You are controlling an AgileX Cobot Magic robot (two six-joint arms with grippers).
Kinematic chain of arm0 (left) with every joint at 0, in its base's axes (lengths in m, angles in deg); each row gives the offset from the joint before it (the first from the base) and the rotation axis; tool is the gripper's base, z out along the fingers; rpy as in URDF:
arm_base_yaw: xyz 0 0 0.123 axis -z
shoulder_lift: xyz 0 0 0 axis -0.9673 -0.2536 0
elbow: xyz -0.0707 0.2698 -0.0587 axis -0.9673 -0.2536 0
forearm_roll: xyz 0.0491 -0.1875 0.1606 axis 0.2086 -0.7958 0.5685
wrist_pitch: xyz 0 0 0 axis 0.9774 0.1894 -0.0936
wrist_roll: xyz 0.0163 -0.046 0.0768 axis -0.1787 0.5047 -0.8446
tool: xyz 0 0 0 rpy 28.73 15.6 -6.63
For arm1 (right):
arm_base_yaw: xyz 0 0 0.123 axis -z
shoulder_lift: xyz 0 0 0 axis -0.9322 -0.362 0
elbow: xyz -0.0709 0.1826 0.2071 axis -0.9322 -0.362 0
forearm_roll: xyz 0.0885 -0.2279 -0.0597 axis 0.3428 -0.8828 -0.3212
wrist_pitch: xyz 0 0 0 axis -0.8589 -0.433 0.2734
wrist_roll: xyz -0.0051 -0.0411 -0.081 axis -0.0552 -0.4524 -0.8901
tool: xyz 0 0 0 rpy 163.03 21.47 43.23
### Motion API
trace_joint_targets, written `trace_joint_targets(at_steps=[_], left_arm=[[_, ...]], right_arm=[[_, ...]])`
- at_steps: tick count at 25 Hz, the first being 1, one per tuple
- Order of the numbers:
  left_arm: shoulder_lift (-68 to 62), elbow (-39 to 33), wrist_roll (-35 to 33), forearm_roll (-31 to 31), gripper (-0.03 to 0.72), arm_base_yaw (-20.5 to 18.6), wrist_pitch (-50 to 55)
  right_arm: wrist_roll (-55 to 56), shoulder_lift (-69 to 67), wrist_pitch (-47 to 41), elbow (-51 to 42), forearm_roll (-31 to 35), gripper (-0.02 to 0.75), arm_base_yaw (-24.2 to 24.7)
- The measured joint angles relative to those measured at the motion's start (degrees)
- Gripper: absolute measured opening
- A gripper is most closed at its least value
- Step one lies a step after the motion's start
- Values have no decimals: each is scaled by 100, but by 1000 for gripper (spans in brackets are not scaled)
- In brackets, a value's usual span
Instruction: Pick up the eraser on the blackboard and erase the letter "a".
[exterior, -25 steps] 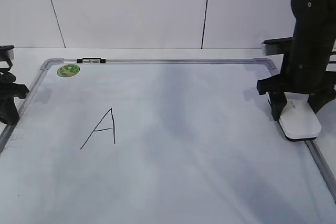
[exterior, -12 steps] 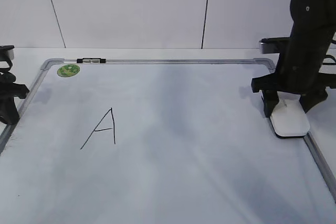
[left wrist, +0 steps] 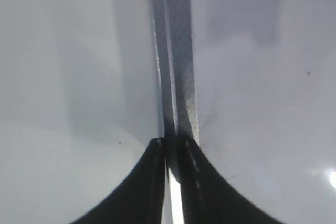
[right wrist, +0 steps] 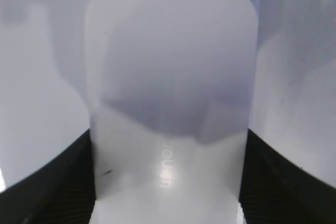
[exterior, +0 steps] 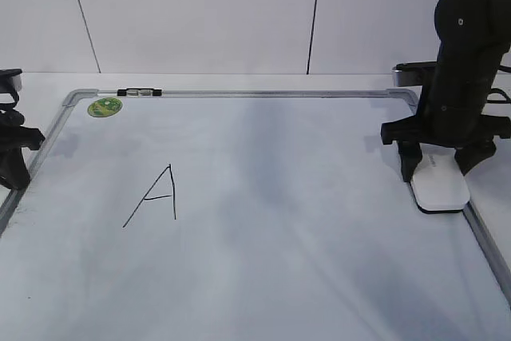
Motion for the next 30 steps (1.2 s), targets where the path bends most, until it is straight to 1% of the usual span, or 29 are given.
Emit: trace_joint_targets(at_steps=[10, 19, 25, 30], left_arm=[[0, 0, -10, -2, 59, 0, 0], [0, 0, -10, -2, 60, 0, -8], [0, 0, -10, -2, 60, 0, -8], [0, 0, -10, -2, 60, 0, -8]], right_arm=[[29, 0, -34, 0, -105, 573, 0], [29, -3, -45, 231, -152, 573, 0], [-155, 6, -45, 254, 106, 573, 0], [-218, 6, -64, 254, 167, 573, 0]])
